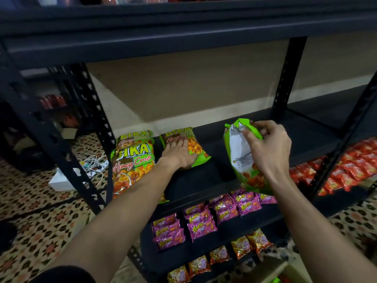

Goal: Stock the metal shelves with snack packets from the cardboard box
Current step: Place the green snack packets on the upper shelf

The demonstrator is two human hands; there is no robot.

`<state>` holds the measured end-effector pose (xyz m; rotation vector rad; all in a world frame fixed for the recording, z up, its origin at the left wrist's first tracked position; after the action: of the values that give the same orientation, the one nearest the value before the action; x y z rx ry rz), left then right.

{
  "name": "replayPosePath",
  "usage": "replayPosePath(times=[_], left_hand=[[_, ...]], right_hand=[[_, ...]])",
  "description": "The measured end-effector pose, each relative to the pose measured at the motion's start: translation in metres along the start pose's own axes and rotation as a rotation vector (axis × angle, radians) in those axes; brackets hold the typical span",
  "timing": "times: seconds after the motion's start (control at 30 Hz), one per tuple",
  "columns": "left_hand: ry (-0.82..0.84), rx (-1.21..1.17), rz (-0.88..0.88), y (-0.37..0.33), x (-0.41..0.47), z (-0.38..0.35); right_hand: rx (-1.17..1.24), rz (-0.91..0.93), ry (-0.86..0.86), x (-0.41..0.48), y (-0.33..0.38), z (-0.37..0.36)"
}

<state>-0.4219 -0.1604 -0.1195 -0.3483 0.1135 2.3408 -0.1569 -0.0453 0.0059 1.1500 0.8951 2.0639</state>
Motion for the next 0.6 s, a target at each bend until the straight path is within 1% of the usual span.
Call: replayPosePath(times=[0.17, 0.3, 0.43, 0.6], left_hand=[[0.017, -0.035, 0.019, -0.001, 0.011, 0.005], [0.035, -0.066, 0.043, 0.013, 0.02, 0.007], [0.054, -0.074, 0.082, 0.021, 0.025, 0.008], [0.065, -0.069, 0.11, 0.026, 0.038, 0.012]], right_hand=[[-0.003, 0.001, 0.024, 0.009, -0.002, -0.012], [-0.002, -0.01, 0.027, 0.017, -0.004, -0.023], [-0.002, -0.025, 0.03, 0.023, -0.007, -0.029], [-0.043, -0.003, 0.053, 0.025, -0.002, -0.039]])
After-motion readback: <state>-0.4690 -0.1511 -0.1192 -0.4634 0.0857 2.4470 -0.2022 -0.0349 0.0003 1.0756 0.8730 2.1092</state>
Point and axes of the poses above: each hand's wrist, its own x-axis towards the middle knuckle, its own z-axis out of the back of the hand, y = z × x, the point moved 10 cm from there along x, towards the middle knuckle, and after that the axes turned 8 degrees about y, right-handed, at the moved point
